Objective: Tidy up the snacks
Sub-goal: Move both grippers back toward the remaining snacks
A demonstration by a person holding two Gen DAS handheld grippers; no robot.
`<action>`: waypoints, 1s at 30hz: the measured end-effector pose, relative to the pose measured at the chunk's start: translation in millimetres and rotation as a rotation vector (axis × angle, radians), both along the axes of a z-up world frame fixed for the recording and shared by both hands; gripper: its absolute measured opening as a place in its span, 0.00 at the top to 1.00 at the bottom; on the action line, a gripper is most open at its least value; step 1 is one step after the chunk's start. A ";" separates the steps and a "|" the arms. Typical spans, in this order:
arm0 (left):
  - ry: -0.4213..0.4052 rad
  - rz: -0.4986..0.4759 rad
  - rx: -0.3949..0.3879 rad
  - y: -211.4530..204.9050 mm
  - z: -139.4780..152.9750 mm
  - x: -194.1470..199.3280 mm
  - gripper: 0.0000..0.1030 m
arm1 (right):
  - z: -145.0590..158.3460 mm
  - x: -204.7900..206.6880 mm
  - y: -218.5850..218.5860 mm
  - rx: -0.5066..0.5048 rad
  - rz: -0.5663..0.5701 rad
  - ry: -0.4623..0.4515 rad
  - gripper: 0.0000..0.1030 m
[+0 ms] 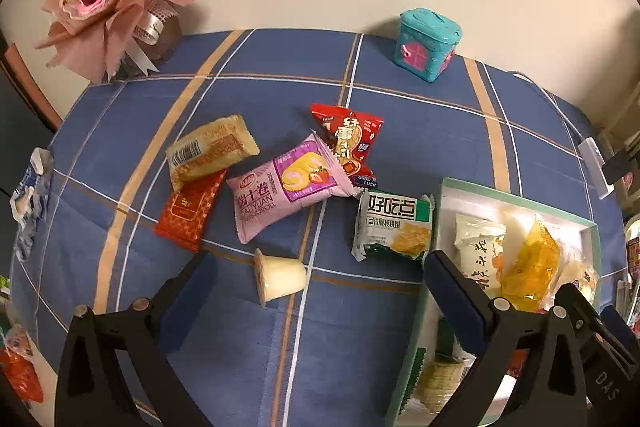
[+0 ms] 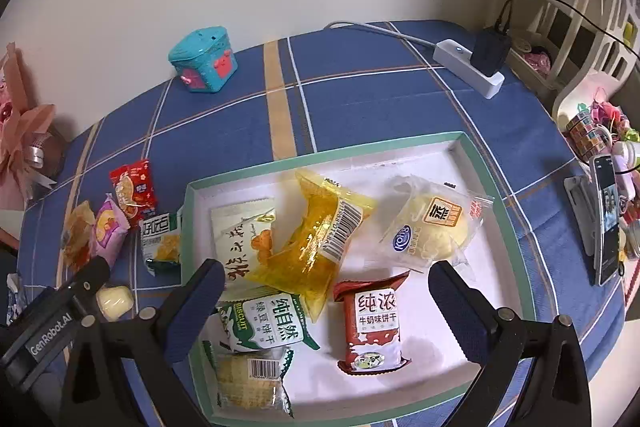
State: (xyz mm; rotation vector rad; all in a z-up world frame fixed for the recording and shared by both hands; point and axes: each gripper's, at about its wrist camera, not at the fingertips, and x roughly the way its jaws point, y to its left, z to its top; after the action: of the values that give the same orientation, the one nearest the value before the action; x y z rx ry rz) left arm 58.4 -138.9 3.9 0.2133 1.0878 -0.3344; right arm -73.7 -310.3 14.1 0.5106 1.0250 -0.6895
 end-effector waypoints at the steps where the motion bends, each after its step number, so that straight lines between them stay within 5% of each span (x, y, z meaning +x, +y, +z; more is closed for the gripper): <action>1: 0.003 -0.003 -0.010 0.2 1.0 -0.1 0.00 | 1.1 0.6 0.2 0.001 0.000 0.000 0.00; 17: -0.057 0.058 -0.021 31.7 32.9 9.1 0.00 | 21.9 9.1 25.3 -0.130 0.023 -0.004 0.00; 23: -0.074 0.076 0.043 60.5 32.6 22.5 0.00 | 17.4 12.7 33.7 -0.097 0.034 0.010 0.00; 30: -0.061 0.152 -0.019 108.0 31.1 42.2 0.00 | 21.1 20.7 47.2 -0.080 0.063 -0.028 0.00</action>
State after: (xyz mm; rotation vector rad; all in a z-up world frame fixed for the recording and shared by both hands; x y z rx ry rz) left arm 100.6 -30.9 35.0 0.1219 1.0338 -0.2005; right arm -53.0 -263.1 35.2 0.4162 0.9790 -0.6629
